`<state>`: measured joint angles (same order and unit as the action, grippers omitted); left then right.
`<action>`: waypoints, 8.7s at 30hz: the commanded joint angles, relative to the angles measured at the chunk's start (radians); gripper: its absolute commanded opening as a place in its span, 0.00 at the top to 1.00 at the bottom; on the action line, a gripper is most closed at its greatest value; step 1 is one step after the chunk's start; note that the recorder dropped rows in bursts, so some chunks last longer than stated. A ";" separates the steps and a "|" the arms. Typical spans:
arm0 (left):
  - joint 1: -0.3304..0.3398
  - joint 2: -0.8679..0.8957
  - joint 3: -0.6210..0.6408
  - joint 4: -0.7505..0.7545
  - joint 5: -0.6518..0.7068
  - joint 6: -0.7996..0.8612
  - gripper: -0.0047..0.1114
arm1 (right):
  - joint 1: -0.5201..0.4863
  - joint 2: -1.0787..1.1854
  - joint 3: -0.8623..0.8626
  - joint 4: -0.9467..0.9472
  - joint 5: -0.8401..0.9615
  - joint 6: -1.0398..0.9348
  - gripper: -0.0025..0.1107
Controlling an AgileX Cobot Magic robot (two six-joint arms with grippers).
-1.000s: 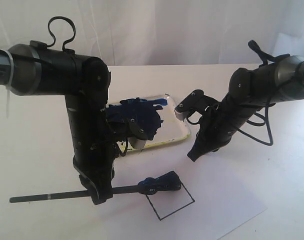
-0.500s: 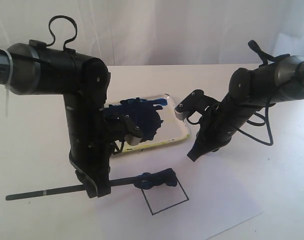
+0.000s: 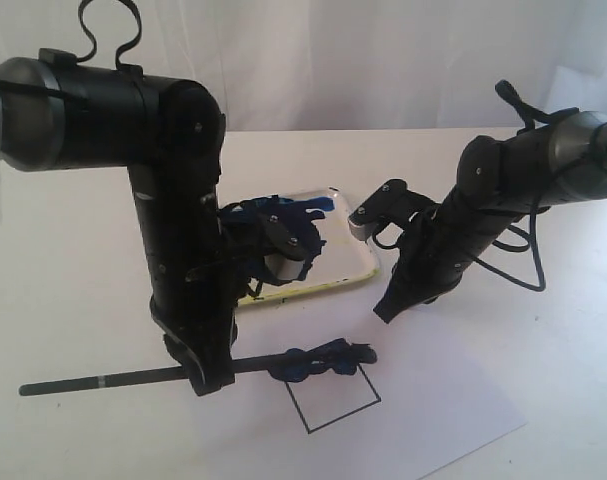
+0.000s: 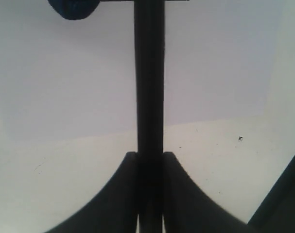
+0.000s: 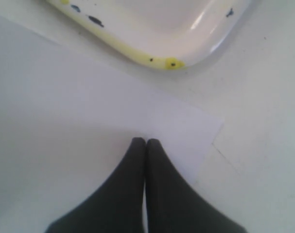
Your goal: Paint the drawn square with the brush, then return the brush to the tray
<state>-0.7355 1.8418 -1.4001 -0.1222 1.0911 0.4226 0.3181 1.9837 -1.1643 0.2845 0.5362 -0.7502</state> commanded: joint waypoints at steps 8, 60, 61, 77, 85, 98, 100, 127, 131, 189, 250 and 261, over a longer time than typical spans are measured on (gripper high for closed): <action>-0.037 -0.003 -0.003 0.066 0.027 -0.064 0.96 | 0.000 0.013 0.002 -0.014 0.015 -0.012 0.98; -0.074 0.038 0.043 0.076 0.019 -0.052 0.96 | 0.000 0.013 0.002 -0.014 0.012 -0.012 0.98; -0.074 0.038 0.043 0.083 0.007 -0.070 0.96 | 0.000 0.013 0.002 -0.014 0.012 -0.012 0.98; -0.074 0.038 0.043 0.208 -0.031 -0.211 0.96 | 0.000 0.013 0.002 -0.014 0.012 -0.012 0.98; -0.074 0.038 0.043 0.274 -0.029 -0.272 0.96 | 0.000 0.013 0.002 -0.014 0.012 -0.012 0.98; -0.074 0.032 0.043 0.142 -0.025 -0.173 0.96 | 0.000 0.013 0.002 -0.018 0.011 -0.012 0.98; -0.074 0.032 0.043 0.143 -0.020 -0.168 0.96 | 0.000 0.013 0.002 -0.029 0.011 -0.013 0.98; -0.078 0.021 0.028 0.149 0.029 -0.160 0.96 | 0.000 0.013 0.002 -0.032 0.007 -0.013 0.98; -0.099 0.032 0.028 0.155 0.037 -0.160 0.96 | 0.000 0.013 0.002 -0.032 0.007 -0.013 0.98; -0.104 -0.072 0.123 0.182 0.084 -0.163 0.96 | 0.000 0.013 0.002 -0.034 -0.012 -0.016 0.98; -0.104 -0.028 0.098 0.269 0.130 -0.243 0.96 | 0.000 0.013 0.002 -0.034 -0.008 -0.016 0.98; -0.104 -0.040 0.098 0.277 0.130 -0.243 0.96 | 0.000 0.013 0.002 -0.034 -0.008 -0.016 0.98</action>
<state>-0.8355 1.8195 -1.2996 0.1499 1.1258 0.1916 0.3196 1.9837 -1.1643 0.2637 0.5183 -0.7555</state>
